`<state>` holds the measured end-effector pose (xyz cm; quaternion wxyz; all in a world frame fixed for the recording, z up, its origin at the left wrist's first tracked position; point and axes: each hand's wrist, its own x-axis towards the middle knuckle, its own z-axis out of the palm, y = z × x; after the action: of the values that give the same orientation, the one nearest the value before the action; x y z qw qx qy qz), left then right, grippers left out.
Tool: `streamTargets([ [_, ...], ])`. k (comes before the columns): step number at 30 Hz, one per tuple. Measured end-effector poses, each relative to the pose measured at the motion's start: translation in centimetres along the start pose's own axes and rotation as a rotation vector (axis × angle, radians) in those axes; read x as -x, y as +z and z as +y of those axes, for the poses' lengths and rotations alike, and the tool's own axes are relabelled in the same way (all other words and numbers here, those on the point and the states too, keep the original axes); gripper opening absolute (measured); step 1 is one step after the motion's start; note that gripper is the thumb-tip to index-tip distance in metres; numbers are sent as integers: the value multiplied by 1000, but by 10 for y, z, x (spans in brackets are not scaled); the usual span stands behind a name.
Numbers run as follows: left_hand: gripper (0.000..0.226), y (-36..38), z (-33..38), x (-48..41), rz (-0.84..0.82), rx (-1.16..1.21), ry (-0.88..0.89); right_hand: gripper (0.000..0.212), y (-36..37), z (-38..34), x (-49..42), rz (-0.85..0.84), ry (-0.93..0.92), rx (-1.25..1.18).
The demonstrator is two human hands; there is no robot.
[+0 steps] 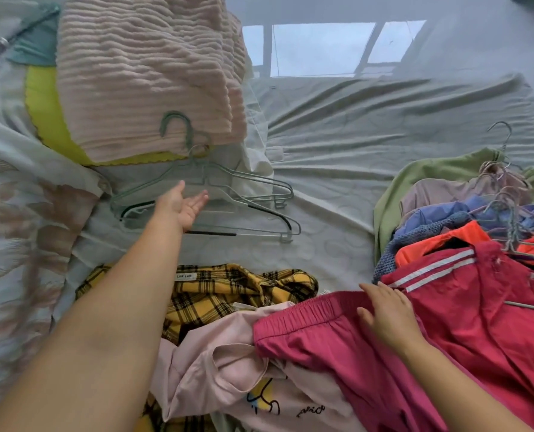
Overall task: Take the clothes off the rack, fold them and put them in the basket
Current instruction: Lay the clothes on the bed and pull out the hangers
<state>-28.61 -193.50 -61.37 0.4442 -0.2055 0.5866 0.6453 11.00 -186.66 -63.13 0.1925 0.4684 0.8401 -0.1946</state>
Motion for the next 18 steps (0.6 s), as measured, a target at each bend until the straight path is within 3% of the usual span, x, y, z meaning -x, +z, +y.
streamTargets([
  [5, 43, 10, -39, 33, -80, -149, -36, 57, 3, 28, -12, -46, 20, -94],
  [8, 33, 8, -83, 65, -45, -309, -87, 58, -4, 58, -15, -42, 61, -200],
  [11, 23, 9, -139, 96, -26, -454, -126, 57, -15, 101, -16, 19, 151, -242],
  [18, 10, 47, -226, 169, -81, -480, -142, 52, -60, 231, -41, 167, 335, -252],
])
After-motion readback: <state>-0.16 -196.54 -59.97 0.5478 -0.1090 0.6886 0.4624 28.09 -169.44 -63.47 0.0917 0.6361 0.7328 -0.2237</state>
